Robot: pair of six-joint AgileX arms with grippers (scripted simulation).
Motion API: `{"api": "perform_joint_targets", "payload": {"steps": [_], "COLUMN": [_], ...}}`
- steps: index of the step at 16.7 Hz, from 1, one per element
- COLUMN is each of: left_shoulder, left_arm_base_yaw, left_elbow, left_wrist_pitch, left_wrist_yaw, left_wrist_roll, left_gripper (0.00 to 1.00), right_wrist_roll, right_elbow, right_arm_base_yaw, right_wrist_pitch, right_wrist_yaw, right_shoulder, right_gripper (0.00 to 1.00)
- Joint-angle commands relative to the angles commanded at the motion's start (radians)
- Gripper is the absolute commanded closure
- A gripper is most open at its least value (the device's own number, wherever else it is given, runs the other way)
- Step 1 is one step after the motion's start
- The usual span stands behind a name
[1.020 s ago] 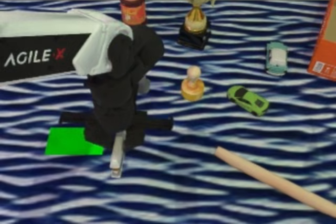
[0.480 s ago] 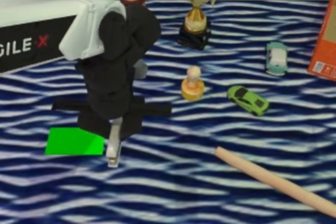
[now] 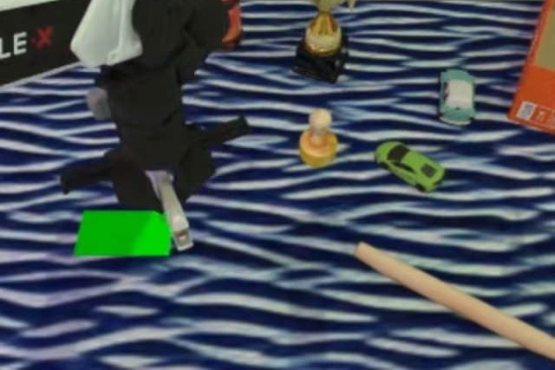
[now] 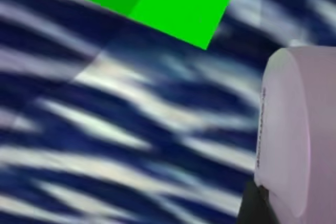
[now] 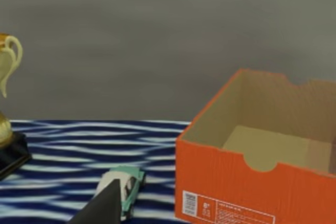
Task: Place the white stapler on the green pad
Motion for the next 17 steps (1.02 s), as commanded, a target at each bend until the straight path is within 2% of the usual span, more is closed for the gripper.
{"api": "perform_joint_targets", "payload": {"steps": [6,9,13,17], "left_shoulder": [0.012,0.003,-0.014,-0.016], "left_arm_base_yaw": [0.139,0.201,0.25,0.253], "left_elbow": [0.046,0.062,0.072,0.073], "left_wrist_pitch": [-0.051,-0.063,-0.064,-0.064], "left_wrist_yaw": [-0.004,-0.004,-0.003,-0.003], "left_wrist_roll": [-0.564,-0.777,-0.916,-0.923], "left_gripper": [1.0,1.0,1.0,1.0], "right_wrist_roll": [0.0,0.0,0.0,0.0], "right_elbow": [0.0,0.0,0.0,0.0], "right_arm_base_yaw": [0.0,0.0,0.0,0.0], "right_wrist_pitch": [0.0,0.0,0.0,0.0], "right_wrist_yaw": [0.0,0.0,0.0,0.0], "right_shoulder": [0.0,0.0,0.0,0.0], "right_gripper": [0.0,0.0,0.0,0.0]}}
